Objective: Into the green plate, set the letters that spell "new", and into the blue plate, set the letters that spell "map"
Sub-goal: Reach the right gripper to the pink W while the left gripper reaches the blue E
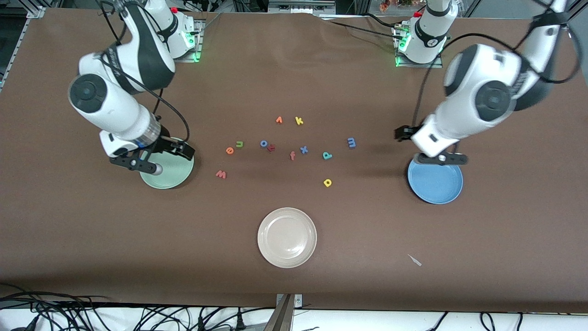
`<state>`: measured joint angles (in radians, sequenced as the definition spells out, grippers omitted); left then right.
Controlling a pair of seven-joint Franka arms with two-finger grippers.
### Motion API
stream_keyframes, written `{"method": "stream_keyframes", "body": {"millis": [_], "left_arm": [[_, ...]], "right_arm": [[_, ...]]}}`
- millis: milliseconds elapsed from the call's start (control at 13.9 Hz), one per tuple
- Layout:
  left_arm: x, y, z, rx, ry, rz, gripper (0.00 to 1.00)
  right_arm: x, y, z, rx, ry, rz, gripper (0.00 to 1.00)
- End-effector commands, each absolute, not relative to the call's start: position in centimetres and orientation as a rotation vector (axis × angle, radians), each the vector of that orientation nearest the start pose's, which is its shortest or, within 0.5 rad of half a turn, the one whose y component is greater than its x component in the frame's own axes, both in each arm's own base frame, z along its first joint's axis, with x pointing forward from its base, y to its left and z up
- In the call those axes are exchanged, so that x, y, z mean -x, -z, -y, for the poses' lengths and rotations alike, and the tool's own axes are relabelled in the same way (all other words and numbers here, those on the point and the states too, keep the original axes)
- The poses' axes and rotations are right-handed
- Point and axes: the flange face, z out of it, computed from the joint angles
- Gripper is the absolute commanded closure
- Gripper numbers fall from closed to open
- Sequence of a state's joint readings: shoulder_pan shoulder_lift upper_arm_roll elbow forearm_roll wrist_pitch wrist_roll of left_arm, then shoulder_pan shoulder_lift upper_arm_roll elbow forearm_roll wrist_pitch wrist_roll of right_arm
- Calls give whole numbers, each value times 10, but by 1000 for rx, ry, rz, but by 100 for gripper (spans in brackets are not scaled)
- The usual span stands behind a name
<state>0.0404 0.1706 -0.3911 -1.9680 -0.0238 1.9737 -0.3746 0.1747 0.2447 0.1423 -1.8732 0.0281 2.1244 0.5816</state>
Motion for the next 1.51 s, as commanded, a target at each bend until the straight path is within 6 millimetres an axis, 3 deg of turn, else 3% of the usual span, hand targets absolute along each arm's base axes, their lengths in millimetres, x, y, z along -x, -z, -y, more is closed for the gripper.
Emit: {"method": "stream_keyframes", "body": {"millis": [0,143,359,502,789,1148,1435], "left_arm": [[-484,-345,222,3164,-145,221,0],[-459,-311,244,3181,-89,336,0],[-443,-275,267,3198,-80,485,0],[-431,-252,291,3201,-82,481,0],[-423,-196,306,3167,-17,444,0],[-424,-175,316,3141,14,419,11],[-423,-170,314,3136,0,413,40]], "right_arm": [[-592,-367,-208,3007,-12,-571,0],[-591,-346,-227,2983,-7,-661,0],[-592,-325,-239,2964,-11,-725,0],[-590,-303,-245,2966,-17,-717,0],[-588,-269,-253,3023,47,-616,0],[-569,-218,-258,3036,139,-504,0],[-563,-200,-257,3027,148,-494,0]]}}
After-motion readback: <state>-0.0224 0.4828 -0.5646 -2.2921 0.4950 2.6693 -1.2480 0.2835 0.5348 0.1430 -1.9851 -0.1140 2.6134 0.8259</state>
